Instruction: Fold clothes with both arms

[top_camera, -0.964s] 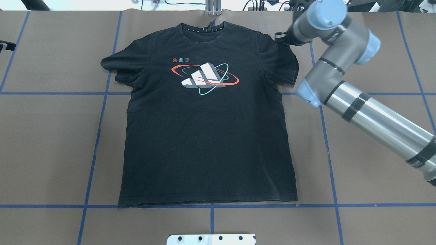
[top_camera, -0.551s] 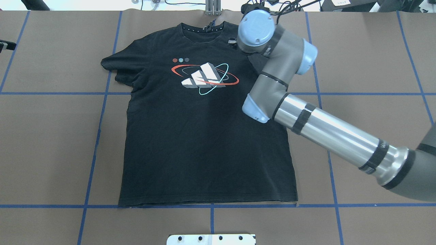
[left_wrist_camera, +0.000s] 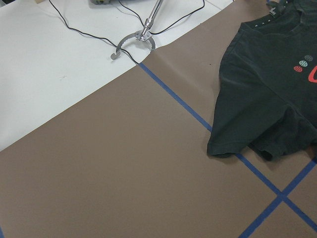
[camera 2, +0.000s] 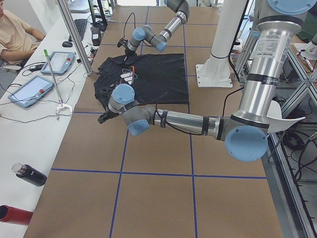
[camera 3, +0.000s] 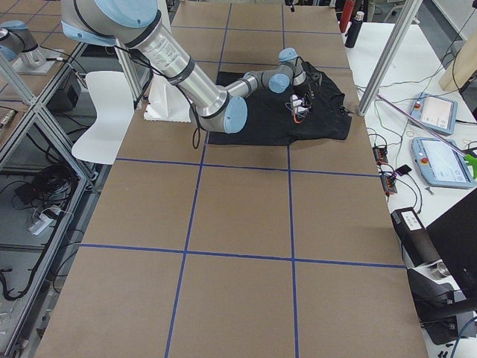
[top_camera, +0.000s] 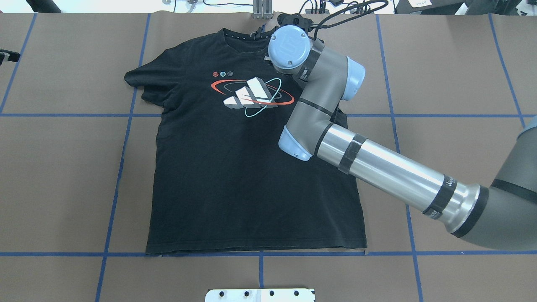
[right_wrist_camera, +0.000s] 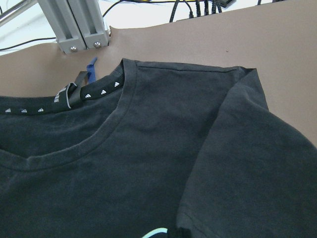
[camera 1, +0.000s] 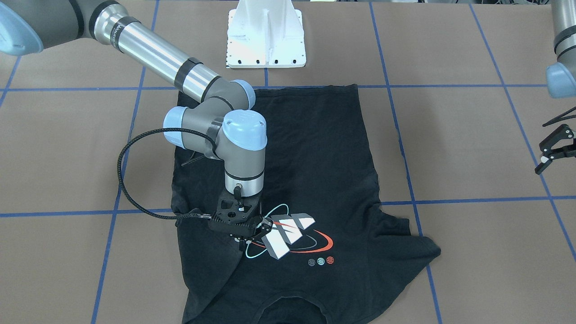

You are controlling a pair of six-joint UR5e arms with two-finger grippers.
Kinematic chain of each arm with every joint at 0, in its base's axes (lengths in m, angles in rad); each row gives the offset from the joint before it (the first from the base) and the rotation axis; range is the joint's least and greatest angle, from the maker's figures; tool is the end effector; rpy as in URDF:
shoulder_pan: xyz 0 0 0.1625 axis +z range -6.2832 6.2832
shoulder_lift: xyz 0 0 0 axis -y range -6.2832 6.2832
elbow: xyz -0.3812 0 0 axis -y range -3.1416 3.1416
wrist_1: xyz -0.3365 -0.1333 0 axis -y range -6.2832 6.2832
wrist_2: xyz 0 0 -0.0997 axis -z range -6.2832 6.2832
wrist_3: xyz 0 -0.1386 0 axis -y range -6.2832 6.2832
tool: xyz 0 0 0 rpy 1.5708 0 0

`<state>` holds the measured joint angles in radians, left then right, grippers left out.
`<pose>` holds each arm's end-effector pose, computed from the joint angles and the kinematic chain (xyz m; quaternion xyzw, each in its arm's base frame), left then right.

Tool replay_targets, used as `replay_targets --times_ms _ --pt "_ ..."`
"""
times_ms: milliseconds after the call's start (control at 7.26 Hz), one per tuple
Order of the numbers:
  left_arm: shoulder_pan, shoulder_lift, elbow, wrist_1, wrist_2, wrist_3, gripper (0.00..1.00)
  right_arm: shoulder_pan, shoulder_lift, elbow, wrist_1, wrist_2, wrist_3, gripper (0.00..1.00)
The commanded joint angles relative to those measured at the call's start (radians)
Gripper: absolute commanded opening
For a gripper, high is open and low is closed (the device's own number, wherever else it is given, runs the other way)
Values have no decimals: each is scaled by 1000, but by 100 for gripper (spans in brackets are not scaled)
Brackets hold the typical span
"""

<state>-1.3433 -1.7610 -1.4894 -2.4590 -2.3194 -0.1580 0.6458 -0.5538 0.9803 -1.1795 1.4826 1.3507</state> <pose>0.0852 -0.5407 0.4717 0.3753 0.4004 0.2031 0.8109 -0.5509 -0.5974 0.2454 0.2034 -0.3436 0.2108 0.8923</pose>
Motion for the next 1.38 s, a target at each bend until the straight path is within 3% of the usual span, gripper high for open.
replay_targets --times_ms 0,138,275,413,551,688,964,1239 --pt "3 -2 1 2 0 -2 100 -14 3 -17 0 -24 -4 99" --pt "4 -6 4 3 2 -21 100 -8 3 -15 0 -24 -4 100" --pt "30 -17 12 6 41 -84 100 29 5 1 -5 43 -34 100" --pt "77 -47 20 0 129 -210 100 82 -5 36 -59 165 -82 100" --pt "120 -86 32 -2 184 -338 100 119 -14 116 -175 214 -173 100" --pt "168 -110 69 -46 255 -427 100 150 -62 208 -239 257 -232 100" --pt "272 -208 257 -177 390 -587 100 222 -241 410 -241 359 -383 100" --pt "380 -282 383 -245 594 -719 100 296 -386 539 -238 432 -516 100"
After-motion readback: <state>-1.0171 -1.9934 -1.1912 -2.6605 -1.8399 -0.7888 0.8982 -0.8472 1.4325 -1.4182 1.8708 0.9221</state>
